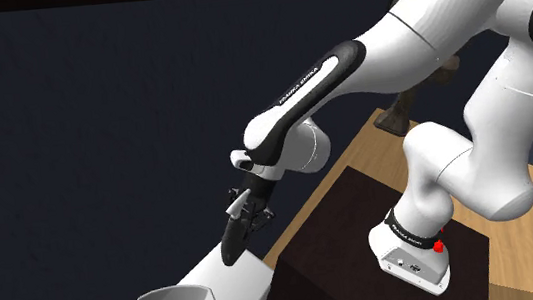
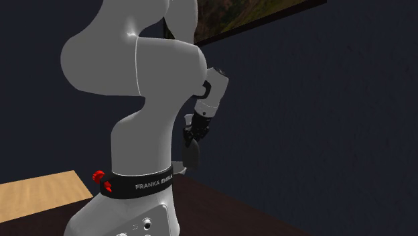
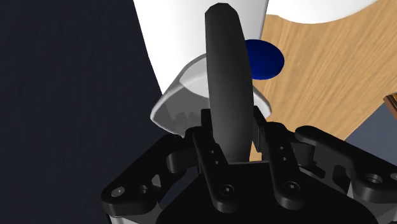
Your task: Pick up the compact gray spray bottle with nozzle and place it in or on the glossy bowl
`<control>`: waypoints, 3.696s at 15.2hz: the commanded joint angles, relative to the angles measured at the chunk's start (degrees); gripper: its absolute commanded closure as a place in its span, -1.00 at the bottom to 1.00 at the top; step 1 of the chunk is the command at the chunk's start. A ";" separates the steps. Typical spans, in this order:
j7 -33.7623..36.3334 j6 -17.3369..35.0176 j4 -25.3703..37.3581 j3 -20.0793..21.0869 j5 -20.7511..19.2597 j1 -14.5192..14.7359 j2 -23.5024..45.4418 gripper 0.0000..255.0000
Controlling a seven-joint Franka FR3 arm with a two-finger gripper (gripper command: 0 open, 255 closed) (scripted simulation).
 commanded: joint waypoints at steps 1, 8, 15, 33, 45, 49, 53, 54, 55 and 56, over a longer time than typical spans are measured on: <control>2.90 0.22 -0.80 -0.18 -3.18 -0.01 -2.12 1.00; 9.38 1.35 4.10 2.80 -3.38 2.90 0.71 1.00; 16.81 2.78 15.39 6.86 -1.70 6.92 10.14 1.00; 12.35 5.00 28.15 12.25 8.18 6.47 25.58 1.00; 12.35 4.99 28.16 12.25 8.17 6.46 25.58 -1.00; 16.93 3.64 22.15 9.44 1.53 7.19 17.38 -1.00; 16.93 3.64 22.15 9.46 1.53 7.18 17.38 -1.00; 16.93 3.64 22.15 9.46 1.53 7.18 17.38 -1.00; 16.93 3.64 22.15 9.46 1.53 7.18 17.38 -1.00; 16.93 3.64 22.15 9.46 1.53 7.18 17.38 -1.00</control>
